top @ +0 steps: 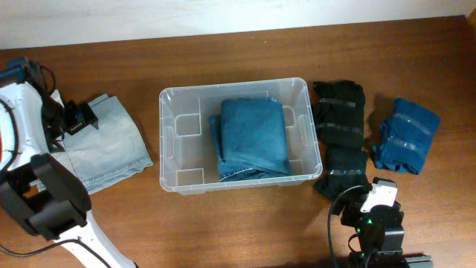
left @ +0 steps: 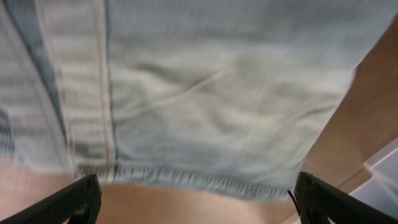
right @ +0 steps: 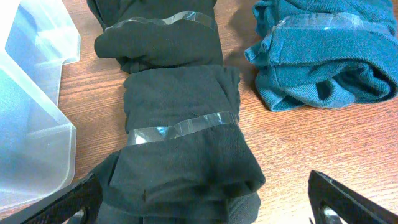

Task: Pack container
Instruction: 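Lower the left gripper onto the light-blue jeans and grasp its edge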

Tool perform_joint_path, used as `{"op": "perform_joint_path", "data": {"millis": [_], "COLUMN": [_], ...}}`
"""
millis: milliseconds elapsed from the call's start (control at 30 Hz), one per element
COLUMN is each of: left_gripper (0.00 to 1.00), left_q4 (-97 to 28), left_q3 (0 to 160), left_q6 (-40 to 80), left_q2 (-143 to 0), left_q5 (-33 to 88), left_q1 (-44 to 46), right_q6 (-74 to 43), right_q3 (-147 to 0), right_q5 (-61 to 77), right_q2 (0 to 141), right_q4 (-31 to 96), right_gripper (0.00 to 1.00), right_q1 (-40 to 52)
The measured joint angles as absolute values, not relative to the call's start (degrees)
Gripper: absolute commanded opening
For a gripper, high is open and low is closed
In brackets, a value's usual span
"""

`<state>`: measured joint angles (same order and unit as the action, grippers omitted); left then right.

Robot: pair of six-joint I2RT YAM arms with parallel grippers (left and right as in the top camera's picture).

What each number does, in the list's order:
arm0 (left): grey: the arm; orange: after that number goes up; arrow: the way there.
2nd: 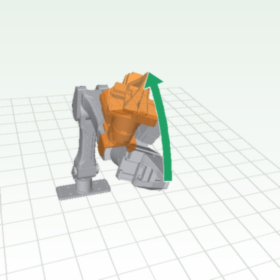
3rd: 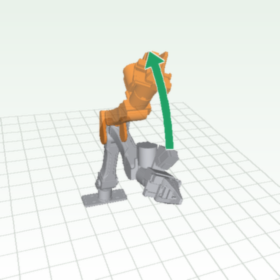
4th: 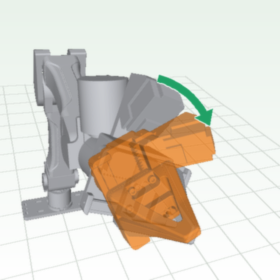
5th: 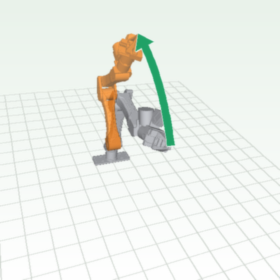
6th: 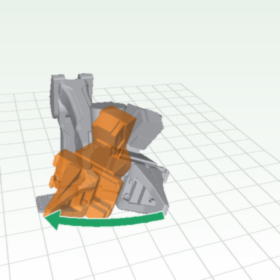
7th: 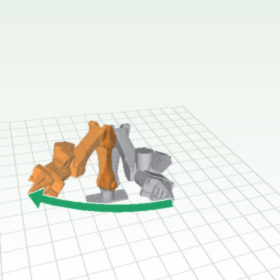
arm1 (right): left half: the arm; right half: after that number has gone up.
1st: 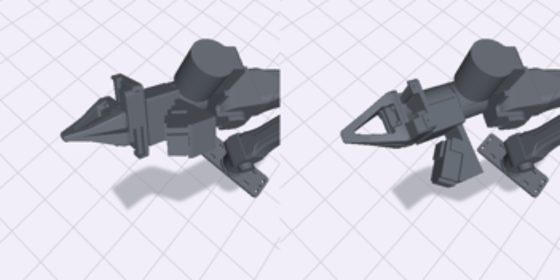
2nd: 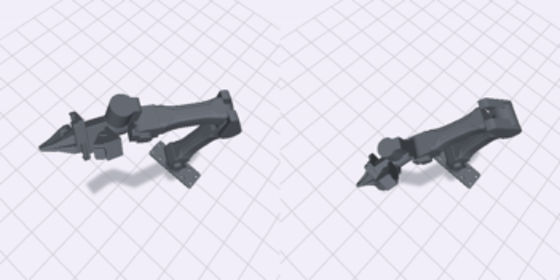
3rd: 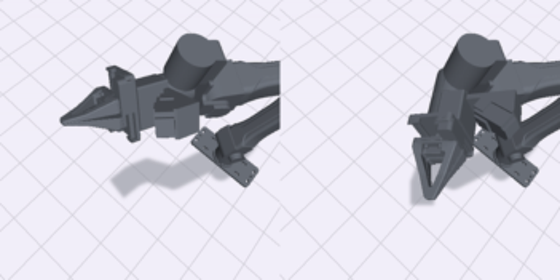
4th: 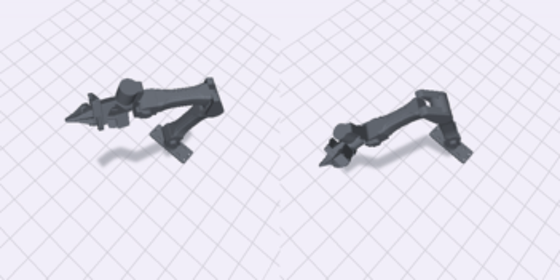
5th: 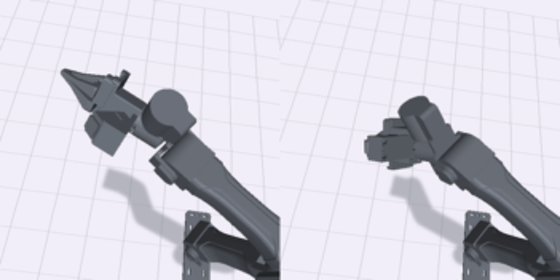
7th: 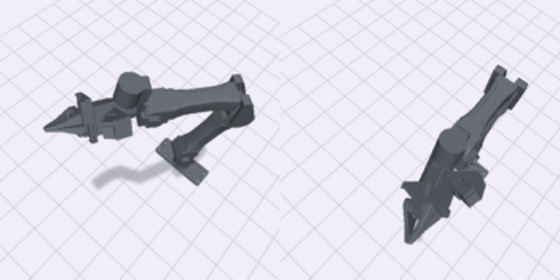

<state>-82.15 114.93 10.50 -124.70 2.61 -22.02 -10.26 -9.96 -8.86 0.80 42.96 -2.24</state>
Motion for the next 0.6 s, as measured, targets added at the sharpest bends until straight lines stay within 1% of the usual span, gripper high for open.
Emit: {"op": "perform_joint_path", "data": {"millis": [267, 367, 600], "left_gripper": [0.99, 0.99, 0.99], "left_q4": [-86.3, -87.3, -86.5], "left_q3": [113.0, 112.9, 112.8], "left_q6": [10.6, 11.0, 10.6], "left_q2": [-124.7, -124.7, -124.7], "left_q5": [1.1, 0.9, 2.3], "left_q1": [-26.5, -30.5, -43.6], "right_q6": [-10.2, -10.3, -10.2], "right_q3": [-10.0, -10.0, -10.0], "right_q5": [-8.9, -8.9, -8.9], "right_q2": [0.8, 0.8, 0.8], "right_q4": [43.0, 43.0, 43.0], "right_gripper": [0.98, 0.98, 0.98], "right_q1": [-2.2, -2.2, -2.2]}}
